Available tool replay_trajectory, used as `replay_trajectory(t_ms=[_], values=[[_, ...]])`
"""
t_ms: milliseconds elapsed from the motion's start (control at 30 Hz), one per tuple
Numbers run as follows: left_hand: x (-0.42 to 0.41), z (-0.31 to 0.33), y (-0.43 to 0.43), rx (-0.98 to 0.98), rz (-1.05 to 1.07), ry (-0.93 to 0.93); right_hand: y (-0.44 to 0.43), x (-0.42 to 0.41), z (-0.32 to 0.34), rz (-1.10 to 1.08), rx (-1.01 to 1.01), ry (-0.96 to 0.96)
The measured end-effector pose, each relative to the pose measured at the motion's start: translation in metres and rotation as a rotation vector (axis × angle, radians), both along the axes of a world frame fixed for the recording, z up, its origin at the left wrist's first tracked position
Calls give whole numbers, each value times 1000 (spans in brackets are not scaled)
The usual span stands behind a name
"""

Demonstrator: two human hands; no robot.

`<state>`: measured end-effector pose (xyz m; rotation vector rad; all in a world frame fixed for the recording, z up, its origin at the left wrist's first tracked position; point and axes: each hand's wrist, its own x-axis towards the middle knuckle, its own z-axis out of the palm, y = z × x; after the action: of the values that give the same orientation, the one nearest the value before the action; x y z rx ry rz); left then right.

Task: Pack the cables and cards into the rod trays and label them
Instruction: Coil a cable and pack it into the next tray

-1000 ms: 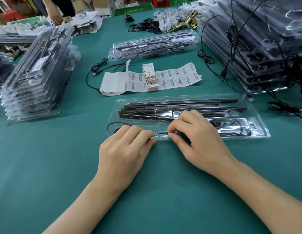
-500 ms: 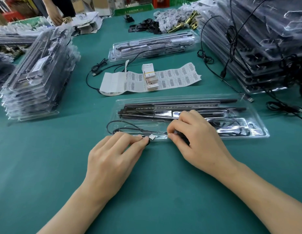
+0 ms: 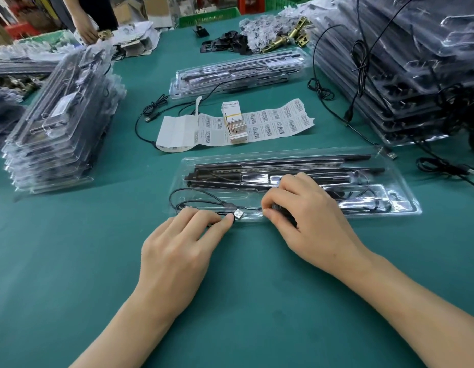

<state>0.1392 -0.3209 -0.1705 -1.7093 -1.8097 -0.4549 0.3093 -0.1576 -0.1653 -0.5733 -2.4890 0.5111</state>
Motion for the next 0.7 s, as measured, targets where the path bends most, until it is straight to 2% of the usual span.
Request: replay_trajectory(t_ms=[267,467,633,700], values=[[-2,1,-1,-32,-24,-5,0,-1,0,0,-7,16],[-3,1,10,88,-21,-130,0,0,1,16,-3,16],[-8,5,-1,54,-91,-188,0,0,0,12,-8,18],[-17,10,-20,58,-51,-192,0,-1,0,13,-9,16]])
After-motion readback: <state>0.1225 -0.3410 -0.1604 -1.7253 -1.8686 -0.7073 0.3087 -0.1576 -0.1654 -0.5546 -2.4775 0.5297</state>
